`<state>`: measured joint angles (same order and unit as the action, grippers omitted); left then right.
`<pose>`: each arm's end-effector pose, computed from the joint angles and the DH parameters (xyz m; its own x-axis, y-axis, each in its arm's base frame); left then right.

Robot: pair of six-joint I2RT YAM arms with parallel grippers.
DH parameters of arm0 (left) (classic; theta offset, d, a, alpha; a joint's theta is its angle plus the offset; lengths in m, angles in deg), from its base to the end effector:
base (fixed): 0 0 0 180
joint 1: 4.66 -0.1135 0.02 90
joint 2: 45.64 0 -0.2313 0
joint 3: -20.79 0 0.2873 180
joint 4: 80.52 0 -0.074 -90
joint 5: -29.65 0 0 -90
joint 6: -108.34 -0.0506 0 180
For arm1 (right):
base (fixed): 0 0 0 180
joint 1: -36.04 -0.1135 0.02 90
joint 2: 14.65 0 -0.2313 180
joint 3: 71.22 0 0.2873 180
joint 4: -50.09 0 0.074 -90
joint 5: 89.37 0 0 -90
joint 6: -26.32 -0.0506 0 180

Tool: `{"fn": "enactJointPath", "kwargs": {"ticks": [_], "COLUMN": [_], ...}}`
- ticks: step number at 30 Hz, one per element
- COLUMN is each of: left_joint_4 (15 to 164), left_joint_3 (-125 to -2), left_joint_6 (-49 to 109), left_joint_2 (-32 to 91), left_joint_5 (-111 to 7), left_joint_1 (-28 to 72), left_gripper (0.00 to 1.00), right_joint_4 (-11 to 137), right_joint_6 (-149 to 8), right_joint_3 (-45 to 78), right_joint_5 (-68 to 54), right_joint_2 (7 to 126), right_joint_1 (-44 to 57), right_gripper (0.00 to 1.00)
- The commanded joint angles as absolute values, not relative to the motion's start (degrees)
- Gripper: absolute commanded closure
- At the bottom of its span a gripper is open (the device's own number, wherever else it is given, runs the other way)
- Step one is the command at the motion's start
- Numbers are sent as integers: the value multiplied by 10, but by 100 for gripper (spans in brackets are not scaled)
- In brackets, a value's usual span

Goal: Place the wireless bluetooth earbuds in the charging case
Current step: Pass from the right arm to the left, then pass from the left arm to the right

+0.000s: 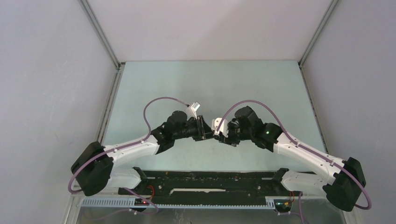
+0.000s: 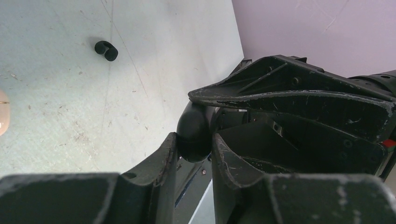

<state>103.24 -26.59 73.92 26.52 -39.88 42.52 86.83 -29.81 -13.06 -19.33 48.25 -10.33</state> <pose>0.2068 -0.2492 0.1697 -0.8877 -0.1790 -0.4242 0.3127 0.4416 -0.8409 0.1890 0.2233 0.2151 0.0980 -0.6563 -0.7481 -0.9661 0.1176 -0.2298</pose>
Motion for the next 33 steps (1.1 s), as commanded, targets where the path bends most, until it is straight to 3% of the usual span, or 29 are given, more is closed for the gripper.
{"fn": "enactJointPath", "kwargs": {"ticks": [1,7,11,15,19,25,33], "left_joint_4": [1082,1150,1270,1528,1656,1731,1694], "left_joint_3": [-250,-198,-118,-11,38,42,45], "left_joint_6": [727,611,491,407,343,337,314], "left_joint_2": [276,257,217,216,252,289,258], "left_joint_5": [-366,-369,-394,-414,-398,-355,-366], "left_joint_1": [429,430,441,466,470,472,476], "left_gripper": [79,92,95,96,96,96,96], "right_joint_4": [839,862,911,1001,1057,1076,1083], "right_joint_6": [-305,-342,-361,-304,-262,-253,-254], "right_joint_3": [-127,-119,-81,-28,9,36,53], "right_joint_5": [-205,-330,-475,-543,-548,-512,-455], "right_joint_2": [473,462,469,506,564,663,714], "right_joint_1": [-102,-29,66,91,80,13,-53], "right_gripper": [65,32,26,28,35,47,58]}}
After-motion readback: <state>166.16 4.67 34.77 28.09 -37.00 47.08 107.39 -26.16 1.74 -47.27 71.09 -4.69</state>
